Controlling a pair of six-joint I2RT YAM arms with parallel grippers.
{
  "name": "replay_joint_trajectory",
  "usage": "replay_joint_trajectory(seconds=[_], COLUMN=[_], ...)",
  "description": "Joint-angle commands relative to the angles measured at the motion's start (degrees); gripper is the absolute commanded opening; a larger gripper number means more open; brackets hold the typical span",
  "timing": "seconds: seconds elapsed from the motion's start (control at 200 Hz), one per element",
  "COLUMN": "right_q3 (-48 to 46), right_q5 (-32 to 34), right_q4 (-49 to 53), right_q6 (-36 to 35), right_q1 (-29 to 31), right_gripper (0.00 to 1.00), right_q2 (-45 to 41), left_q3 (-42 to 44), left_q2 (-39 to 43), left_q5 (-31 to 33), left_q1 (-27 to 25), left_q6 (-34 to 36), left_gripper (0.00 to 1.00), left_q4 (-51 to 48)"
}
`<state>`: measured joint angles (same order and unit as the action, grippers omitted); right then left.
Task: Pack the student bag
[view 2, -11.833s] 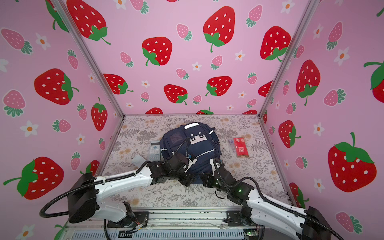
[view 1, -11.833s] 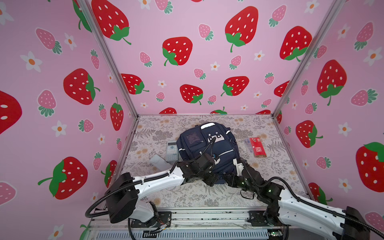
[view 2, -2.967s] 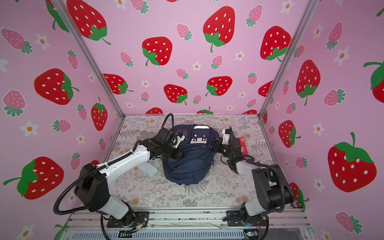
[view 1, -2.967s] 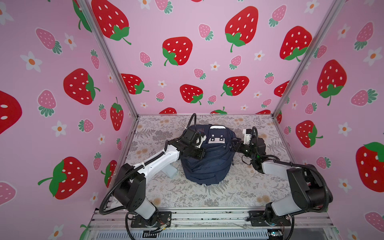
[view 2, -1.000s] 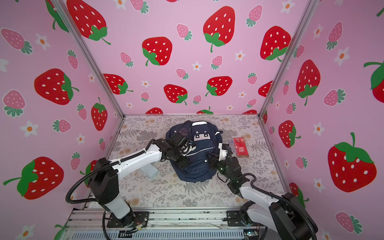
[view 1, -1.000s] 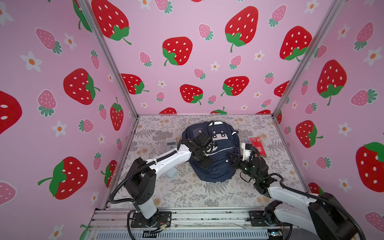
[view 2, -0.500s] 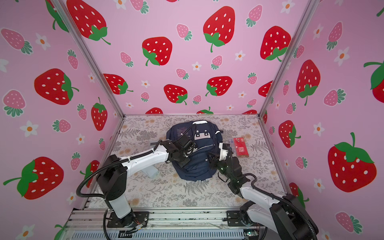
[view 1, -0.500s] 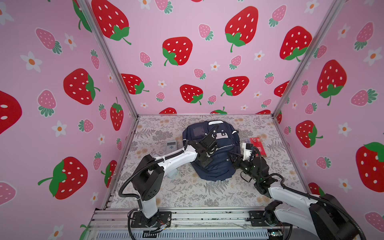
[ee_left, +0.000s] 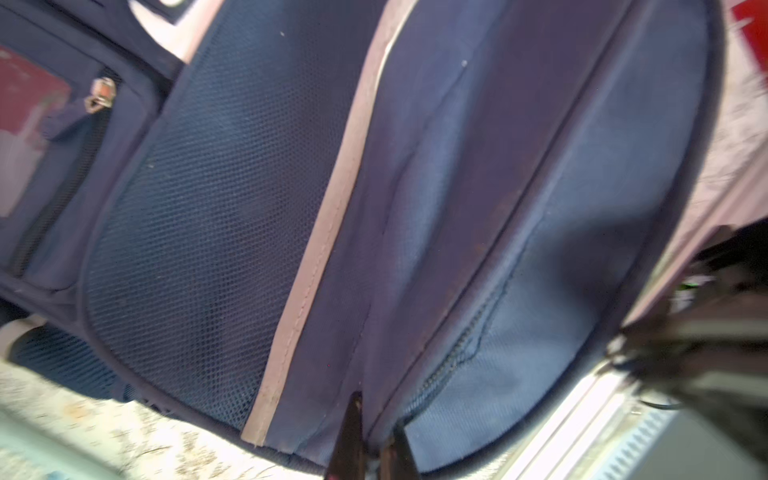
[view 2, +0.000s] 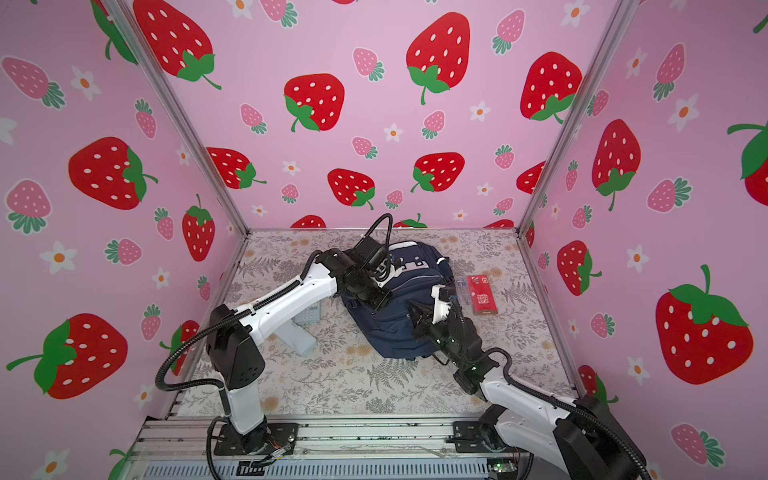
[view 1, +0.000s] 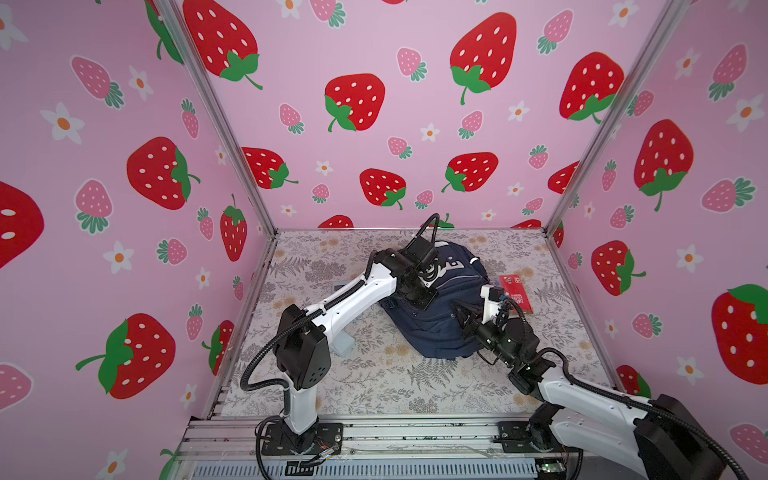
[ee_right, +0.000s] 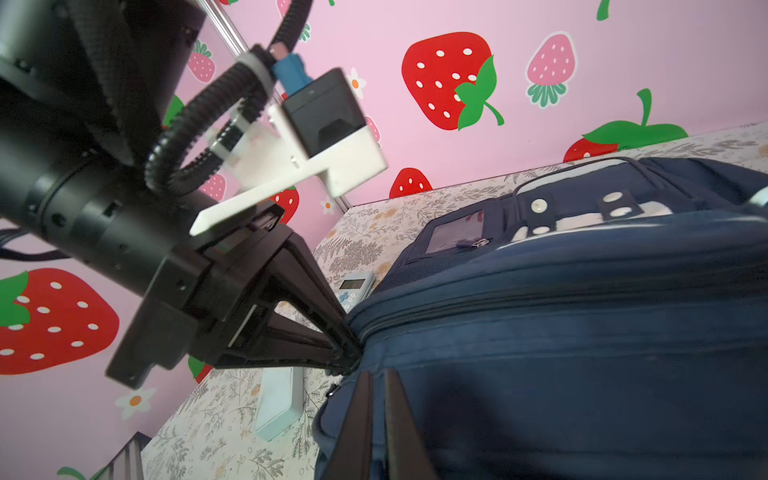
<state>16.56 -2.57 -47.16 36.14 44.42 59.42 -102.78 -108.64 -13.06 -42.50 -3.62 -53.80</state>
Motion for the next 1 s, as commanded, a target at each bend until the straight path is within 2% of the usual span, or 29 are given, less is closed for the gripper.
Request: replay_joint_trajectory(seconds=[0.0, 0.135, 0.25, 0.6, 0.785, 0.88, 0.99], right_q3=[2.1, 4.6, 6.9, 11.5, 15.2, 16.4, 15.6], right_q5=[2.2, 5.4, 11.2, 19.9, 20.4, 20.5, 23.1], right_q4=[-2.1, -2.4, -0.7, -3.7, -3.3, -0.6, 4.5], right_q6=[-3.1, -7.1, -12.1, -19.5, -20.5, -20.1, -18.6], right_q1=[3.7, 8.0, 12.4, 19.5, 20.1, 20.2, 20.6], right_gripper=[0.00, 0.00, 0.00, 0.00, 0.00, 0.19, 0.44], right_q2=[1.7, 5.8, 9.1, 25.1, 31.6, 32.1, 26.8], left_q3=[-6.2, -7.4, -8.1, -5.8, -2.4, 1.9, 8.5], left_q2=[0.5, -0.5, -0.3, 1.1, 2.1, 3.9, 7.1], left_q5=[-10.6, -17.3, -20.9, -23.9, -24.3, -22.3, -18.4], left_q1=[1.2, 3.3, 4.9, 5.7, 5.8, 6.5, 7.8], left_q6=[-5.6, -9.3, -10.3, -9.6, -7.7, -6.2, -4.2], left_gripper=[0.00, 0.00, 0.00, 0.00, 0.00, 0.00, 0.00], left_q4=[6.0, 8.4, 9.1, 9.3, 9.0, 8.7, 10.0])
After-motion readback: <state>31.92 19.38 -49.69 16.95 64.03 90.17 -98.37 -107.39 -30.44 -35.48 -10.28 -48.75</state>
